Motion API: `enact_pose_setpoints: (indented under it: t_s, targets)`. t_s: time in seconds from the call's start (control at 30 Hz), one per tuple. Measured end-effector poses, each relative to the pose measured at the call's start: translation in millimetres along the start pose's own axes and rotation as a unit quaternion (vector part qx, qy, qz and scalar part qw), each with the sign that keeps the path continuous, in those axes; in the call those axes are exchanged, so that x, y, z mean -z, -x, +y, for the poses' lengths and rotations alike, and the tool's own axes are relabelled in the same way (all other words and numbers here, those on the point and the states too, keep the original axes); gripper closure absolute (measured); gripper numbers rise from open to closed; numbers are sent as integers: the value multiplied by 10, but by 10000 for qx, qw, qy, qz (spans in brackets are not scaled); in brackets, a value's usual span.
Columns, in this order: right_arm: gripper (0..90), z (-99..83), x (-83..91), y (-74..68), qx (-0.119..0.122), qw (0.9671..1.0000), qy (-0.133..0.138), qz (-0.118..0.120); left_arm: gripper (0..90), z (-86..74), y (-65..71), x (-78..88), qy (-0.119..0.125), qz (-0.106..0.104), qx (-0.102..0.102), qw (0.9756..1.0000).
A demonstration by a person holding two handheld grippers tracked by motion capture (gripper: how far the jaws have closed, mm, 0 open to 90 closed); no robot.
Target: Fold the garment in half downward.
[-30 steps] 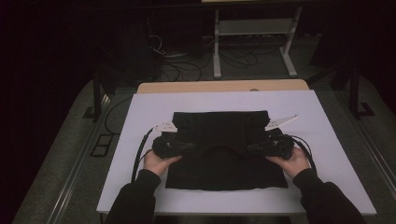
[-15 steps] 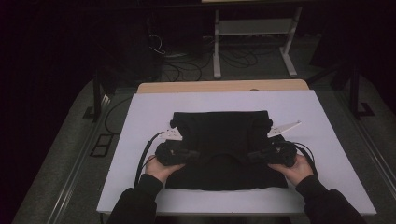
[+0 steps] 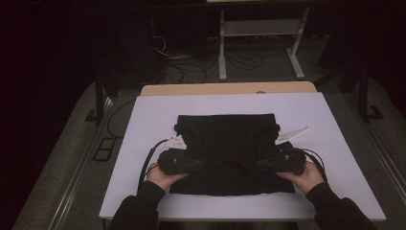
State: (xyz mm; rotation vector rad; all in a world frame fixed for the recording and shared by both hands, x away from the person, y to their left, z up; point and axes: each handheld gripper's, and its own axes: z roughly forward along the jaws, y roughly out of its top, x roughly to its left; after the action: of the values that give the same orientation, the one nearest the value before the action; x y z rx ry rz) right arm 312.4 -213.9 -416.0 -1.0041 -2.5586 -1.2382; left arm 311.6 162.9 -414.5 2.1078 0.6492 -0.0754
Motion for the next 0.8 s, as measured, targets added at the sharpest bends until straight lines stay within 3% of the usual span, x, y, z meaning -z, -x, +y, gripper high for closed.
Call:
enact_pose_setpoints:
  t_s: [0.43,0.8]
  targets:
    - [816,-65,-30,-90,32,9996,-178,207,867,-97,88,46,13,-173,43,9998]
    - [815,-134,10,-188,61,9991,-257,332,866,-128,165,103,-28,-351,-40,9994]
